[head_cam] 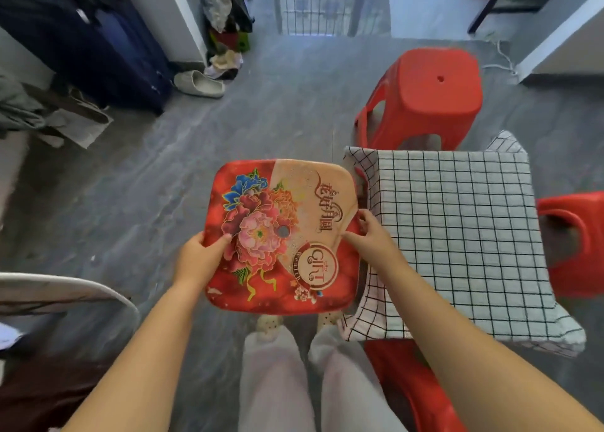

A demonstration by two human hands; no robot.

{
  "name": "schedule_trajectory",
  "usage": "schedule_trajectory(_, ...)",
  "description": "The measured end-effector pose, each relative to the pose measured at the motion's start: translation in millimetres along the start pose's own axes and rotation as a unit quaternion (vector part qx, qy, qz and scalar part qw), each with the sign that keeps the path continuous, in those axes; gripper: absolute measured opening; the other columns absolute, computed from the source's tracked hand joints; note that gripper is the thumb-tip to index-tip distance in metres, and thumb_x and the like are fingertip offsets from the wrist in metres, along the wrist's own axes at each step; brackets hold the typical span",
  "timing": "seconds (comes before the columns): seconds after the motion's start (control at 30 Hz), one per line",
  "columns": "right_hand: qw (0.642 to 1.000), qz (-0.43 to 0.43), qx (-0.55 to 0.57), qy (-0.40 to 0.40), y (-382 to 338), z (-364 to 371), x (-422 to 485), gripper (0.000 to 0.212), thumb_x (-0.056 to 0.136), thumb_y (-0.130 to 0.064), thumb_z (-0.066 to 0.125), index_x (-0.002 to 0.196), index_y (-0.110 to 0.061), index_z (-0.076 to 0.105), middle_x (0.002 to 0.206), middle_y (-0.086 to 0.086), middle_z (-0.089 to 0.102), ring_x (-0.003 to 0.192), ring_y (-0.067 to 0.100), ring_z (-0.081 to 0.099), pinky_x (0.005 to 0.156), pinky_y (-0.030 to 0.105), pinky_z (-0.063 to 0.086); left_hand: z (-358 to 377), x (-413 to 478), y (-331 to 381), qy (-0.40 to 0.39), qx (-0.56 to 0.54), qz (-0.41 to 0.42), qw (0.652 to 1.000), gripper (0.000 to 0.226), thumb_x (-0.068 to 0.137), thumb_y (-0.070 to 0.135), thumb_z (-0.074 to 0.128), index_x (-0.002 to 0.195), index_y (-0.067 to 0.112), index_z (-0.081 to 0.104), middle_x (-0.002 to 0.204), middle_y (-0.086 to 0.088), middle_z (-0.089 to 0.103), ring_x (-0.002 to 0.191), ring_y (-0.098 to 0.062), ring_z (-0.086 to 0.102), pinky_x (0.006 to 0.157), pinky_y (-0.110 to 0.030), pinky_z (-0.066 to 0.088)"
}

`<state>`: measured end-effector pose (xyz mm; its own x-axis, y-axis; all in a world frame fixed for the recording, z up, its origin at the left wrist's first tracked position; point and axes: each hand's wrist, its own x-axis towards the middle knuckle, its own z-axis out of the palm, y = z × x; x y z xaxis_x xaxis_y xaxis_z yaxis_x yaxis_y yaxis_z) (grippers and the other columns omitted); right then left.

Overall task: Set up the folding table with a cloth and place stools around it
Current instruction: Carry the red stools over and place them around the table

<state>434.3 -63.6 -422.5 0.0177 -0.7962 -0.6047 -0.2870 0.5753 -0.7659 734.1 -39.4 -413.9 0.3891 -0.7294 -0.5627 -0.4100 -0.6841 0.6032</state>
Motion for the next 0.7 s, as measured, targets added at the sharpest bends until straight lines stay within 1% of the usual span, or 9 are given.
schedule_trajectory(0.03,1.000,0.017,0.004,-0.003,4,3,16,0.045,0.077,-0.035,0.071,0.116,-0.025,0.051,0.107,-0.007,0.063,0.099,0.014,0.064,0.087,0.044,0.055,5,16,0,-0.012,0.001,-0.013,1.000,0.021,0.084,0.035,0.067,0.094,0.016,0.067,0.089,-0.003,0.068,0.076,-0.017,0.061,0.062,-0.026,0.046)
schedule_trajectory(0.13,0.998,0.054,-0.021,0.012,29,20,62,0.046,0.072,-0.042,0.071,0.110,-0.027,0.051,0.107,-0.006,0.066,0.097,0.015,0.065,0.085,0.045,0.055,27,70,-16,-0.042,0.009,-0.046,0.998,0.048,0.067,0.052,0.062,0.098,0.017,0.068,0.093,-0.004,0.071,0.087,-0.024,0.066,0.081,-0.039,0.053)
schedule_trajectory(0.23,0.995,0.077,-0.035,0.045,61,37,106,0.037,0.077,-0.031,0.071,0.107,-0.024,0.050,0.103,-0.007,0.066,0.097,0.017,0.065,0.086,0.046,0.053,56,113,-31,-0.074,0.032,-0.070,0.994,0.048,0.067,0.049,0.063,0.100,0.015,0.067,0.090,-0.004,0.069,0.089,-0.026,0.065,0.077,-0.036,0.050)
schedule_trajectory(0.3,0.993,0.083,-0.042,0.065,78,46,130,0.036,0.078,-0.029,0.069,0.109,-0.023,0.050,0.103,-0.007,0.065,0.097,0.016,0.064,0.085,0.043,0.052,76,138,-42,-0.089,0.040,-0.066,0.993,0.048,0.065,0.050,0.063,0.098,0.016,0.066,0.090,-0.003,0.069,0.088,-0.025,0.065,0.076,-0.035,0.049)
schedule_trajectory(0.4,0.992,0.087,-0.047,0.084,105,54,159,0.041,0.079,-0.025,0.069,0.115,-0.021,0.050,0.107,-0.005,0.064,0.101,0.015,0.061,0.086,0.040,0.051,100,173,-65,-0.106,0.056,-0.067,0.991,0.058,0.059,0.057,0.058,0.102,0.019,0.065,0.096,-0.003,0.070,0.089,-0.024,0.065,0.079,-0.037,0.051)
schedule_trajectory(0.47,0.991,0.090,-0.056,0.086,119,56,176,0.045,0.078,-0.023,0.069,0.118,-0.021,0.049,0.110,-0.005,0.064,0.102,0.014,0.060,0.087,0.037,0.050,114,190,-79,-0.117,0.068,-0.071,0.988,0.053,0.064,0.053,0.059,0.106,0.021,0.063,0.097,0.000,0.069,0.091,-0.022,0.064,0.078,-0.035,0.049)
schedule_trajectory(0.53,0.990,0.095,-0.073,0.079,129,59,188,0.047,0.080,-0.023,0.068,0.122,-0.021,0.046,0.111,-0.005,0.063,0.102,0.015,0.059,0.081,0.032,0.047,124,203,-88,-0.124,0.083,-0.081,0.985,0.050,0.066,0.049,0.061,0.108,0.022,0.062,0.100,0.000,0.068,0.093,-0.022,0.064,0.079,-0.035,0.049)
schedule_trajectory(0.63,0.987,0.084,-0.113,0.072,142,68,198,0.053,0.081,-0.020,0.066,0.125,-0.023,0.038,0.111,0.001,0.064,0.097,0.022,0.062,0.082,0.039,0.051,136,214,-102,-0.116,0.106,-0.085,0.984,0.073,0.058,0.054,0.064,0.121,0.019,0.052,0.114,-0.007,0.063,0.105,-0.028,0.060,0.091,-0.045,0.049)
schedule_trajectory(0.7,0.984,0.071,-0.141,0.080,149,70,202,0.063,0.078,-0.015,0.065,0.131,-0.027,0.033,0.112,0.003,0.064,0.095,0.026,0.062,0.082,0.043,0.051,142,219,-110,-0.099,0.138,-0.068,0.983,0.082,0.065,0.047,0.075,0.132,0.012,0.042,0.125,-0.013,0.056,0.113,-0.033,0.055,0.095,-0.047,0.046)
